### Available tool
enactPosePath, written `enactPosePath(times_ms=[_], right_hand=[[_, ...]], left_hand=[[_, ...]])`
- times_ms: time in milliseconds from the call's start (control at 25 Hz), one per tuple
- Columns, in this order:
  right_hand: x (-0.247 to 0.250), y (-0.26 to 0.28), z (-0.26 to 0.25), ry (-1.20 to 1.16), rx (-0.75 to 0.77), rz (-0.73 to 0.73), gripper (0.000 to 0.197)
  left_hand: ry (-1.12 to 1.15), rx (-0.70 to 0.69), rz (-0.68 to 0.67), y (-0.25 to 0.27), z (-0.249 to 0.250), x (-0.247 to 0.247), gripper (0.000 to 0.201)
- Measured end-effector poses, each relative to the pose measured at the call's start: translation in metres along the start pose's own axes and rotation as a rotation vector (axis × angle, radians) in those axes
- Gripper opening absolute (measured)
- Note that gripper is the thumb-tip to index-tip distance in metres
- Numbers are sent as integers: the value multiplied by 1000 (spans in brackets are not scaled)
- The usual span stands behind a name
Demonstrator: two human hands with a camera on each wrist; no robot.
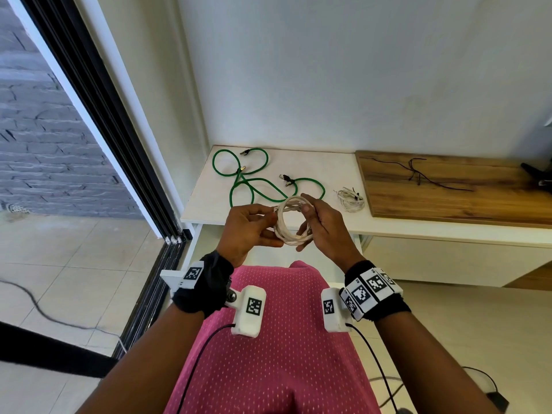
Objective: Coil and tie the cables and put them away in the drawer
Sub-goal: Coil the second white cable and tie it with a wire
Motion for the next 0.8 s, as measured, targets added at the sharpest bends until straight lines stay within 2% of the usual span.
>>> enactPosePath(times_ms=[160,320,440,520,560,640,720,800], right_hand=[[3,-1,5,68,96,62,36],[4,0,8,74,165,40,34],[0,2,11,142,219,-3,33],[-5,4,13,183,239,-21,34],[-7,5,13,163,220,-26,35],[-7,4,8,114,190,-36,37],[-6,3,3,65,193,-47,37],[-6,2,-1,-3,184,-44,28]], left_hand=[[0,58,-33,-5,-1,0,19],[-37,93,-81,-11,0,3,36],[-377,149,-246,-12,7,3,40],[-611,72,-357,-14,7,-1,32],[-664,-2,-352,-16,6,-2,30],[-583,-71,-311,-18,3,-4,31],[-333,-15,-294,-17,-1,-5,32],[-149,50,-219,-15,-5,-9,32]])
Point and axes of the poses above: each hand's wrist, its own y-axis away from the middle knuckle, its own x-axis out of the back of the hand, z = x × y, the point moved 1 cm from there along -y, towards the middle knuckle, and after that the axes turned 1 degree about z, right-handed, at the moved point
